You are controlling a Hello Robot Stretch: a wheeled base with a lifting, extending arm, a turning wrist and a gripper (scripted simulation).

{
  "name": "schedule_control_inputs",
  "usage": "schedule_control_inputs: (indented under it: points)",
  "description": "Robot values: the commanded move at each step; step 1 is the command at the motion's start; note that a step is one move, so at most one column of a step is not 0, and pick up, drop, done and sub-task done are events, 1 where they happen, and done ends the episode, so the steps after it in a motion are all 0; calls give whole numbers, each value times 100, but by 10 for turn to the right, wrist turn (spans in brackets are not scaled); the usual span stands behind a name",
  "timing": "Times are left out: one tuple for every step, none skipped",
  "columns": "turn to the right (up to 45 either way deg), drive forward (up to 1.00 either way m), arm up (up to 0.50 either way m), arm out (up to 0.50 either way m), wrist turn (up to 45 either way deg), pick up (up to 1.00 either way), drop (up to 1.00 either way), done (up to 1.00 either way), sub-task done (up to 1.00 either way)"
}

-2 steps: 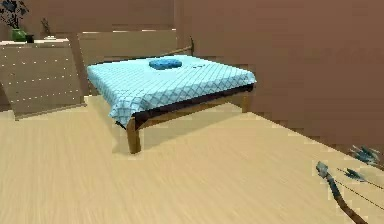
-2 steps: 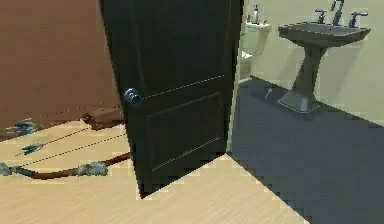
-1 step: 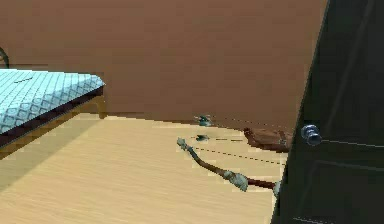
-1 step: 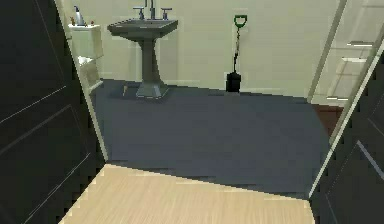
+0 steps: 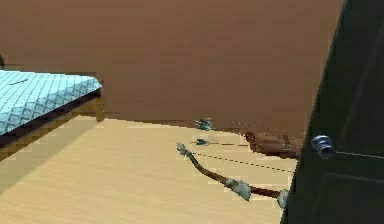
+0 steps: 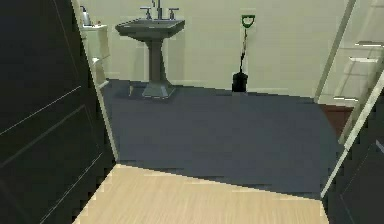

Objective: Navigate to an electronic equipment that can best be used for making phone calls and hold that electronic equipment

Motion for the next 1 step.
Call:
schedule_control_inputs:
  points:
    - [-450,0,0,0,0,0,0,0,0]
